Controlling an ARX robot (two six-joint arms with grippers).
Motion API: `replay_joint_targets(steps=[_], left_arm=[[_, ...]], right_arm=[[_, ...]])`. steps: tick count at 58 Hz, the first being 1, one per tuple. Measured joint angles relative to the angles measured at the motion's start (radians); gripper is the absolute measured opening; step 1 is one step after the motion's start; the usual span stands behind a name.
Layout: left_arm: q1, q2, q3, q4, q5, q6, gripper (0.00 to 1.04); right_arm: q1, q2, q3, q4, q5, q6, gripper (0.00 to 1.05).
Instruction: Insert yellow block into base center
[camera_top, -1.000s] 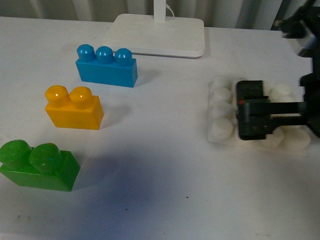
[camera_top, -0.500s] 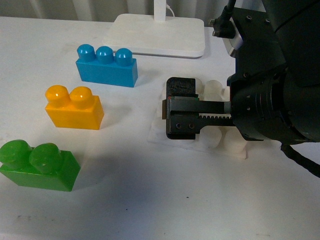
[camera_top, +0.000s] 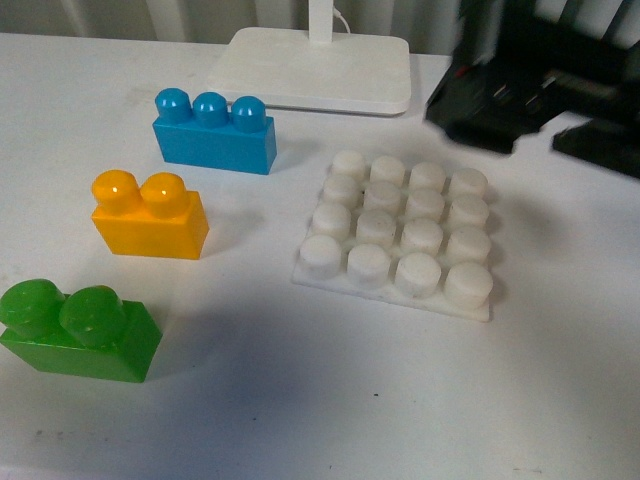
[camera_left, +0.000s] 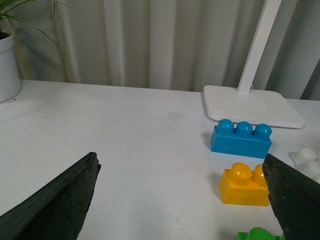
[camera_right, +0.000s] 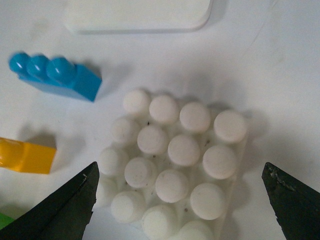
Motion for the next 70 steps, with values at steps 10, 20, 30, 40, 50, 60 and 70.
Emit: replay_joint_targets(steps=[10,20,30,40,50,60,70], left_arm=[[0.0,0.0,0.0,0.0,0.0,0.0,0.98],[0.0,0.0,0.0,0.0,0.0,0.0,0.98],[0.0,0.0,0.0,0.0,0.0,0.0,0.98],[0.0,0.0,0.0,0.0,0.0,0.0,0.98],[0.0,0.0,0.0,0.0,0.0,0.0,0.98],[0.0,0.0,0.0,0.0,0.0,0.0,0.98],[0.0,0.0,0.0,0.0,0.0,0.0,0.98]], right_arm=[[-0.102,-0.243,-0.099,0.023,-0.039,-0.087,0.96],[-0.261,-0.549,-0.242,0.011,-0.146,-0.182,0.96],[-0.496,-0.753,-0.335,-0.041,-0.299,-0.18,0.96],[-0.57,-0.805,-0.364,-0.036,-0.298,-0.181,0.94],[-0.454,-0.882,-0.495,0.196,-0.016,-0.333,0.63],[-0.451,-0.937,-0.55,0.193,-0.006,-0.366,0.31],[-0.451,-1.003,-0.589,0.171,-0.006,-0.375,0.01]])
